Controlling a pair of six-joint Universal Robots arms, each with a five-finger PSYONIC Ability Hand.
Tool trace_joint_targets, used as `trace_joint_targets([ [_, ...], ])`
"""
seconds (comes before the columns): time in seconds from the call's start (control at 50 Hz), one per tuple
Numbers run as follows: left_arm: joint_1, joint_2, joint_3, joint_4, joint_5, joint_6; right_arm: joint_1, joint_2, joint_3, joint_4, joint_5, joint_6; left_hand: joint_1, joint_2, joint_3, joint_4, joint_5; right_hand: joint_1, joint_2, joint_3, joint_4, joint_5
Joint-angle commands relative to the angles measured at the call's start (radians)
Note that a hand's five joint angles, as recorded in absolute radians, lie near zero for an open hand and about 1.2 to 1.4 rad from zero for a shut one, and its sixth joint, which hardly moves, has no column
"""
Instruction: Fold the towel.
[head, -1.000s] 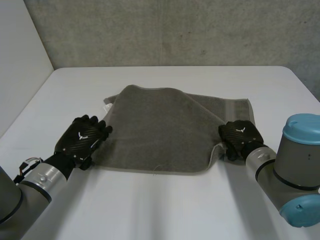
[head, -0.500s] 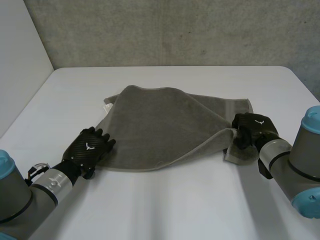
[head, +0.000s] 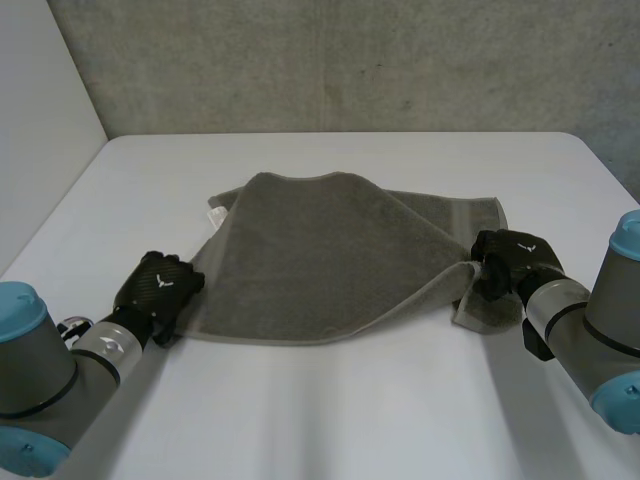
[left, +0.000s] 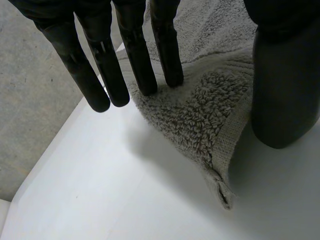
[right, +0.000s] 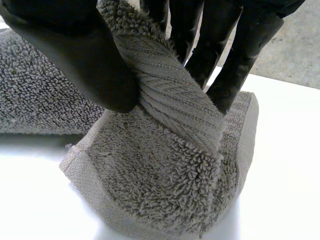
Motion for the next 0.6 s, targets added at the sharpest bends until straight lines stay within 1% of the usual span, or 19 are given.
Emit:
trace_joint_targets([
  [0.02,0.0,0.006,0.005,0.002,0.007,0.0,0.004,0.0,0.001,0.001,-0.002,0.0,0.26,0.261,0.258,0.255,0.186,0.208,0.073,0.093,0.089,0.108],
  [0.04,0.0,0.006,0.005,0.002,0.007,0.0,0.004,0.0,0.001,0.001,-0.002,0.0,0.262,0.262,0.259,0.256,0.187,0.208,0.073,0.093,0.089,0.108],
  [0.06,0.0,0.009,0.009,0.002,0.007,0.0,0.004,-0.001,0.0,0.001,-0.002,-0.001,0.422,0.422,0.419,0.416,0.347,0.208,0.073,0.093,0.089,0.108],
  [0.08,-0.002,0.012,0.015,0.002,0.007,0.001,0.003,-0.001,-0.001,0.001,-0.003,-0.008,0.507,0.508,0.505,0.502,0.432,0.208,0.073,0.093,0.089,0.108],
  [0.2,-0.006,0.037,0.037,0.004,-0.006,0.002,0.001,-0.023,-0.017,0.023,-0.013,-0.029,0.508,0.508,0.505,0.502,0.433,0.208,0.073,0.093,0.089,0.108],
  [0.24,-0.012,0.099,0.043,0.005,-0.033,-0.003,-0.004,-0.073,-0.043,0.088,-0.046,-0.063,0.508,0.508,0.505,0.502,0.433,0.208,0.073,0.093,0.089,0.108],
  [0.26,-0.012,0.1,0.043,0.005,-0.033,-0.003,-0.004,-0.073,-0.043,0.089,-0.046,-0.063,0.508,0.508,0.505,0.502,0.433,0.208,0.073,0.093,0.089,0.108],
  [0.3,-0.023,0.181,0.037,0.002,-0.073,-0.017,-0.007,-0.13,-0.074,0.162,-0.095,-0.099,0.508,0.508,0.505,0.502,0.433,0.208,0.073,0.093,0.089,0.108],
  [0.32,-0.023,0.181,0.037,0.002,-0.073,-0.017,-0.007,-0.13,-0.074,0.162,-0.095,-0.1,0.508,0.508,0.505,0.502,0.433,0.208,0.073,0.093,0.089,0.108],
  [0.36,-0.032,0.288,0.02,-0.012,-0.107,-0.029,-0.008,-0.188,-0.115,0.236,-0.13,-0.156,0.508,0.508,0.505,0.502,0.433,0.208,0.073,0.093,0.089,0.108],
  [0.38,-0.032,0.289,0.02,-0.012,-0.107,-0.029,-0.008,-0.188,-0.116,0.236,-0.131,-0.156,0.508,0.508,0.505,0.502,0.433,0.208,0.073,0.093,0.089,0.108],
  [0.4,-0.034,0.354,0.006,-0.015,-0.115,-0.043,-0.013,-0.229,-0.138,0.283,-0.138,-0.199,0.508,0.508,0.505,0.502,0.433,0.208,0.073,0.093,0.089,0.108],
  [0.42,-0.034,0.354,0.006,-0.015,-0.115,-0.043,-0.013,-0.23,-0.139,0.284,-0.138,-0.199,0.508,0.508,0.505,0.502,0.433,0.208,0.073,0.093,0.089,0.108],
  [0.46,-0.028,0.486,-0.003,-0.022,-0.122,-0.106,-0.054,-0.32,-0.193,0.383,-0.149,-0.297,0.508,0.508,0.505,0.502,0.433,0.208,0.073,0.093,0.089,0.108],
  [0.48,-0.028,0.486,-0.003,-0.022,-0.122,-0.106,-0.054,-0.32,-0.194,0.383,-0.149,-0.297,0.508,0.508,0.505,0.502,0.433,0.208,0.073,0.093,0.089,0.108],
  [0.52,-0.023,0.605,0.029,-0.064,-0.127,-0.202,-0.089,-0.389,-0.291,0.467,-0.149,-0.386,0.508,0.508,0.505,0.502,0.433,0.208,0.073,0.093,0.089,0.108],
  [0.56,-0.022,0.644,0.064,-0.105,-0.133,-0.247,-0.094,-0.405,-0.354,0.516,-0.149,-0.424,0.508,0.508,0.505,0.502,0.433,0.208,0.073,0.093,0.089,0.108],
  [0.58,-0.022,0.644,0.064,-0.105,-0.133,-0.247,-0.094,-0.405,-0.355,0.517,-0.149,-0.425,0.508,0.508,0.505,0.502,0.433,0.208,0.073,0.093,0.089,0.108],
  [0.6,-0.02,0.672,0.104,-0.16,-0.138,-0.286,-0.096,-0.409,-0.419,0.577,-0.152,-0.46,0.508,0.508,0.505,0.502,0.433,0.208,0.073,0.093,0.089,0.108],
])
